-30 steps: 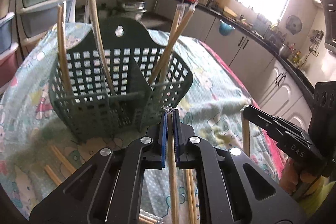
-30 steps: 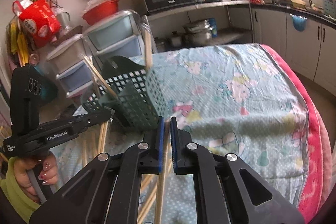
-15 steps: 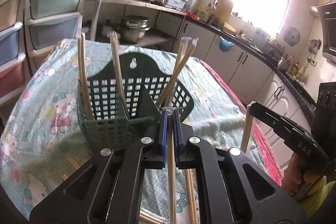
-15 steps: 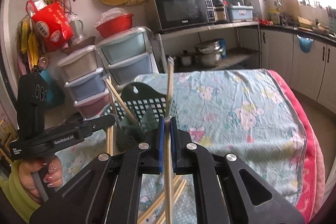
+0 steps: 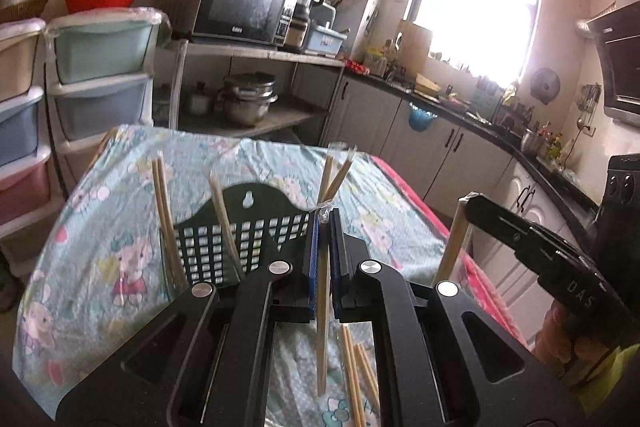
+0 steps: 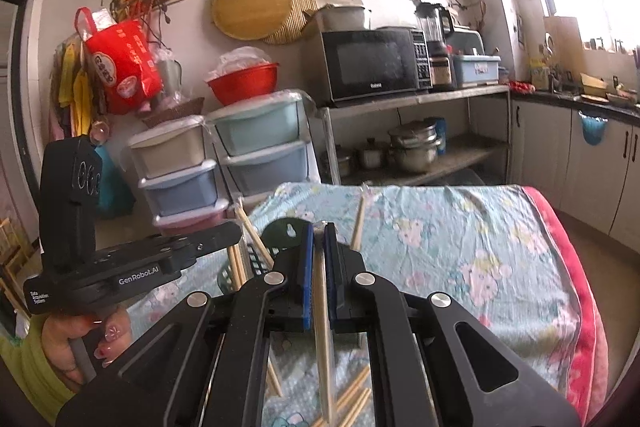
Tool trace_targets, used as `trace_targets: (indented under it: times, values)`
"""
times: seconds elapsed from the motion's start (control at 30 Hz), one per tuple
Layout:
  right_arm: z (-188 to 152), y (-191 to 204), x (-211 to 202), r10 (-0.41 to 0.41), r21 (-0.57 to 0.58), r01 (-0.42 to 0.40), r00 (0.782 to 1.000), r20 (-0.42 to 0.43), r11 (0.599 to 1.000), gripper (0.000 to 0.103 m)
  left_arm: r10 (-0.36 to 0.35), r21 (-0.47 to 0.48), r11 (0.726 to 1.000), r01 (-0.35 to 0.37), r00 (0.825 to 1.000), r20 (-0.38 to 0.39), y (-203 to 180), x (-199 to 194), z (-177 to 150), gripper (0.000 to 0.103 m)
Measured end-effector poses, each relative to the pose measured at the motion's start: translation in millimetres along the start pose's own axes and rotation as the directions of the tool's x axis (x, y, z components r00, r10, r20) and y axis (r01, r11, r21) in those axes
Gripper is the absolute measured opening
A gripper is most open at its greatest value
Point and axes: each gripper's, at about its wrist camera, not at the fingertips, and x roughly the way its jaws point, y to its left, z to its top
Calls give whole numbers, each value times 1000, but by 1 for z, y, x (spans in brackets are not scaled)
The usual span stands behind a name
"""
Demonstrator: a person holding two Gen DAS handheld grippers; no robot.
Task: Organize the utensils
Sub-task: 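Lift the left gripper's chopstick high over the caddy while the right gripper lifts its own, then lower the left gripper's chopstick into the caddy and open while the right gripper releases too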
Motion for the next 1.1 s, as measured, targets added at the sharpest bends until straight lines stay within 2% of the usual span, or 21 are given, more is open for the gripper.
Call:
trace_targets:
  times: [0.4, 0.73, 0.9, 1.1]
  values:
    - [23, 13, -1, 4, -30, -2, 997, 71, 1000, 6, 11, 31, 999, -15, 992, 126, -8, -27, 41, 3]
    - [50, 22, -5, -10, -75, 22, 986, 164, 997, 6, 45, 41, 998, -56, 970, 237, -6, -51, 71, 3]
    - [63, 21, -6, -3, -80, 20, 977, 213, 997, 6, 121, 59, 988, -145, 945, 303, -2, -64, 79, 3]
    - [79, 23, -5, 12, -97, 16, 960, 279, 995, 6, 188, 49, 975, -216, 924, 334, 11, -67, 85, 3]
